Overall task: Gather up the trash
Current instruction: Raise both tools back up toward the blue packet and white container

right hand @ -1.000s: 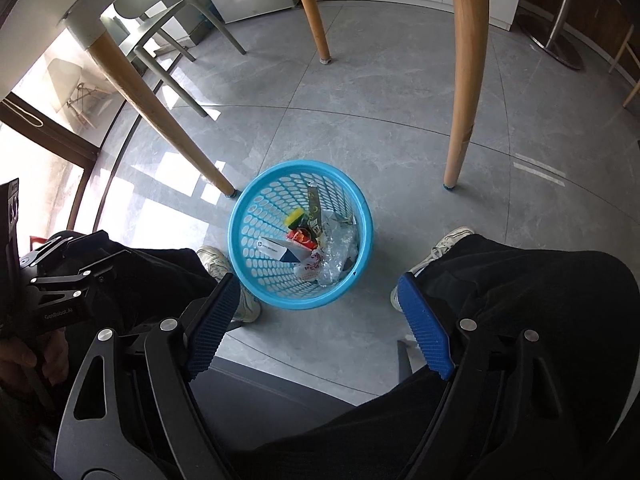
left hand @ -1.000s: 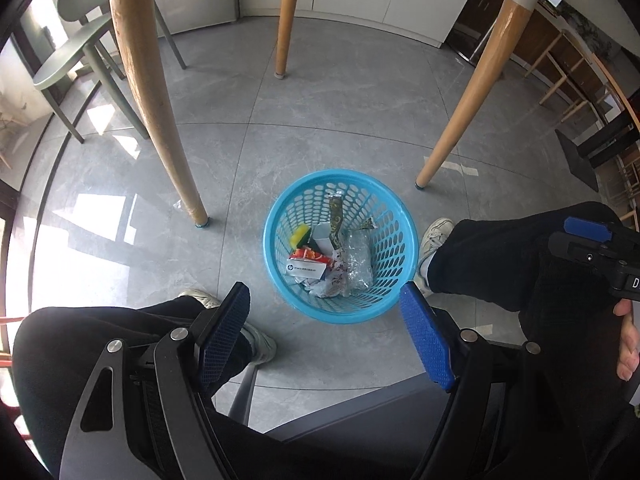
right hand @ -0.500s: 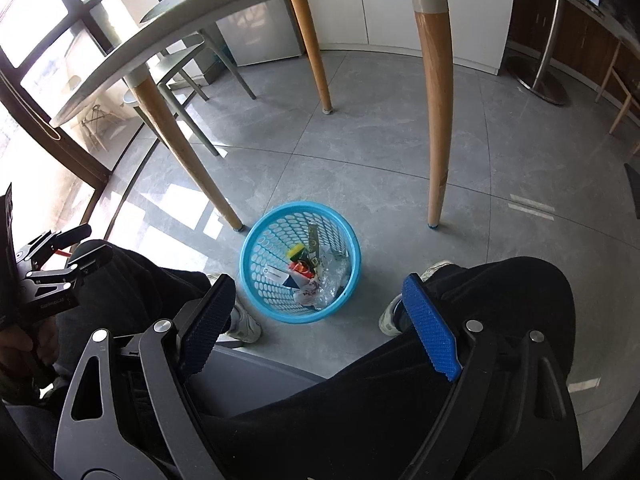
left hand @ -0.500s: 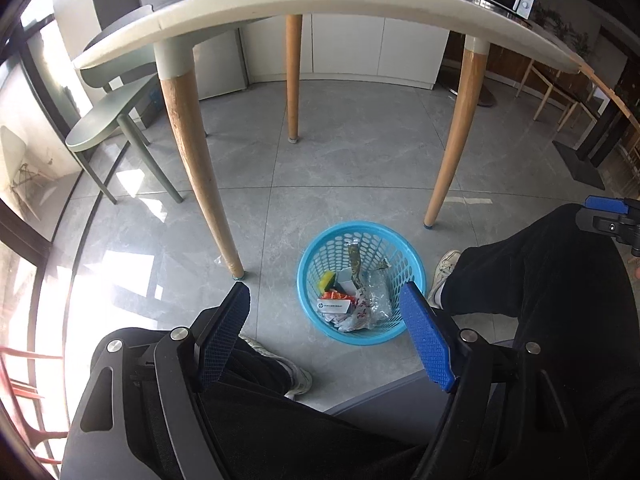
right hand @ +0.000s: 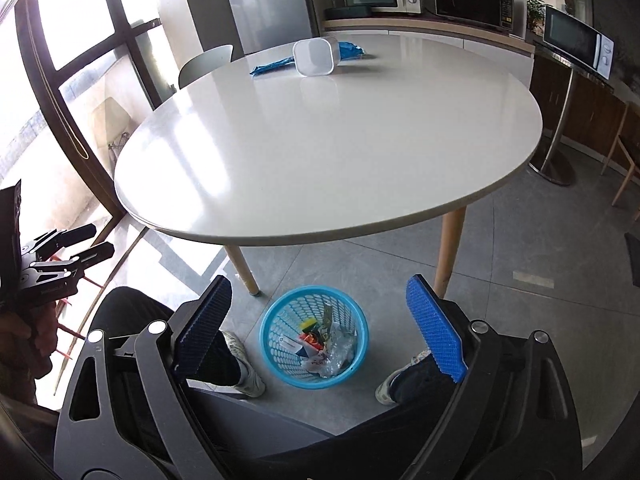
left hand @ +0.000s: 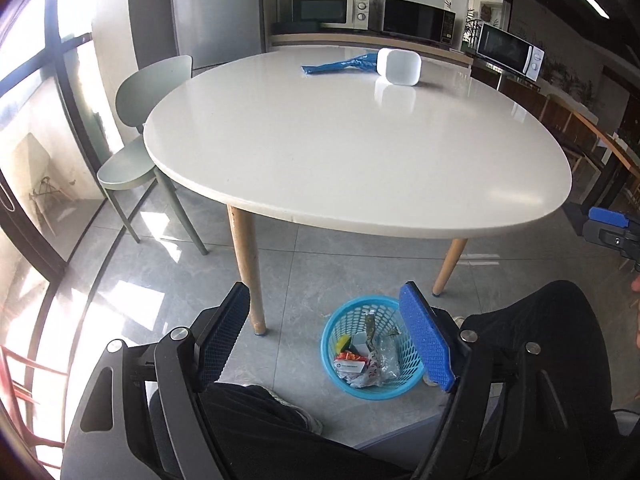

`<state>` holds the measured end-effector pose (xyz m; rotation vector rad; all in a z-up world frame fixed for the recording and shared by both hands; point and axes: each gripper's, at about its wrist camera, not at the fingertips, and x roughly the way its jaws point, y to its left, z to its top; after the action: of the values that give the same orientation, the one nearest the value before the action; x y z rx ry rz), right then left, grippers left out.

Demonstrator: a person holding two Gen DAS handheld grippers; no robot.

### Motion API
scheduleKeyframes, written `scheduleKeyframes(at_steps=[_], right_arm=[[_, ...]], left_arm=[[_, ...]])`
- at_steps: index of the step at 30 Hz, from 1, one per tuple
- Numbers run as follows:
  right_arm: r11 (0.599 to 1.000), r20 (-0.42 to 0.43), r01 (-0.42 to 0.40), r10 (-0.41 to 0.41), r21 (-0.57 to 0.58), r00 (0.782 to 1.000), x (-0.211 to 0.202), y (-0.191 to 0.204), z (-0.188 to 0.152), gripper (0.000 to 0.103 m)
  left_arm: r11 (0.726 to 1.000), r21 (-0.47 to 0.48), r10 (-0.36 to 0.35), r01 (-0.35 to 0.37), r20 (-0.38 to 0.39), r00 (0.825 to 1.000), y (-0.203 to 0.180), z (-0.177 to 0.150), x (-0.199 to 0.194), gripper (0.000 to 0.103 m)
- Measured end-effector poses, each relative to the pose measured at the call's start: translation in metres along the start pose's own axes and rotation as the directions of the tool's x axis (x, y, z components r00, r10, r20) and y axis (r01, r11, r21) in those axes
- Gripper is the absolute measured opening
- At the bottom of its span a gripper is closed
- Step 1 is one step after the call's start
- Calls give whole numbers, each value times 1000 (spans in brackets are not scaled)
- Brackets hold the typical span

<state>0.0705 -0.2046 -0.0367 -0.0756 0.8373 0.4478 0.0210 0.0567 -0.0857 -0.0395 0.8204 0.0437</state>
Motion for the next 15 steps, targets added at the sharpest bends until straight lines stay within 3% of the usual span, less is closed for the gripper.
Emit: scheduleKeyframes(at_steps=[9,15], right_arm=[[1000,68,0,2,-30,998,-1,6,48,88],[998,100,23,-18,-57,995,5,13,82,89]], left_arm=[[999,19,31,-33,86,996,4,44,-4,76],[1000,17,4,-6,112,994,3,80,6,76]])
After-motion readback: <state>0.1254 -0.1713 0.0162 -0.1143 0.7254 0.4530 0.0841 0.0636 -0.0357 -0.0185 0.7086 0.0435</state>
